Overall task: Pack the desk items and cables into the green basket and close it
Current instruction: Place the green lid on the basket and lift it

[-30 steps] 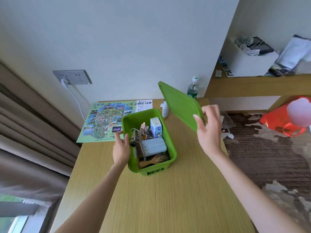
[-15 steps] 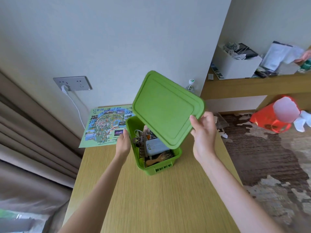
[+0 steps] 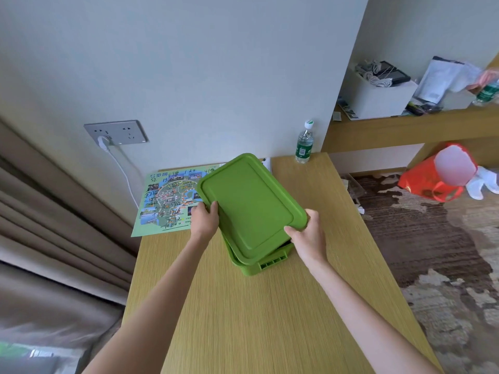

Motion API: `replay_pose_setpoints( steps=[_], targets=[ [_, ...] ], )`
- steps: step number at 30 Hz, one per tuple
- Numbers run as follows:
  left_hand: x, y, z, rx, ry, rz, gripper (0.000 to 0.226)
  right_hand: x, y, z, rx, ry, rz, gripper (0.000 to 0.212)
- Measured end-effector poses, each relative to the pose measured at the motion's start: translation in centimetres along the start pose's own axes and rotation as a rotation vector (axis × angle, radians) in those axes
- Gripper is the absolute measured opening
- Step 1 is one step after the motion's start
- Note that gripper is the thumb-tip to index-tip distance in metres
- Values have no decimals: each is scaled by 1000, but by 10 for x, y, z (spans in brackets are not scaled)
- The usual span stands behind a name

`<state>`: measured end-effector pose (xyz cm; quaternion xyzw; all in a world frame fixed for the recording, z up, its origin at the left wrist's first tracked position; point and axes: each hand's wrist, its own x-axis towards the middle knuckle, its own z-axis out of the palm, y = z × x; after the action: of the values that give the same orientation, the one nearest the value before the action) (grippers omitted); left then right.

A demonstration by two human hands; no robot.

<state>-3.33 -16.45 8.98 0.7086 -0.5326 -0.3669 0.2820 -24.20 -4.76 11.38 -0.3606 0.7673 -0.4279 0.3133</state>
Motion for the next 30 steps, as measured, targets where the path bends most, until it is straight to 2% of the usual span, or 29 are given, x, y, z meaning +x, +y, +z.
replay_pose_setpoints(
  steps=[2, 7, 10, 14, 19, 23, 27, 30],
  targets=[
    [3, -4, 3, 53, -22, 5, 42, 6, 6, 0, -237, 37, -32, 44],
    [11, -6, 8, 86, -57, 36, 41, 14, 19, 1, -406, 91, -122, 21],
    [16, -7, 9, 111, -72, 59, 38, 17, 25, 2, -398, 67, -123, 15],
    [18, -10, 12, 52, -91, 46, 37, 19, 31, 7, -342, -5, -87, 19],
    [23, -16, 12, -351, -169, -146, 37, 24, 37, 8, -267, -16, -94, 10],
    [25, -18, 15, -451, -177, -182, 36, 28, 40, 10, -197, -4, -105, 2],
    [26, -17, 11, -475, -234, -196, 43, 24, 41, 13, -276, 22, -125, 3],
    [28, -14, 3, -355, -220, -65, 67, 19, 36, 15, -427, 59, -239, 23]
  ],
)
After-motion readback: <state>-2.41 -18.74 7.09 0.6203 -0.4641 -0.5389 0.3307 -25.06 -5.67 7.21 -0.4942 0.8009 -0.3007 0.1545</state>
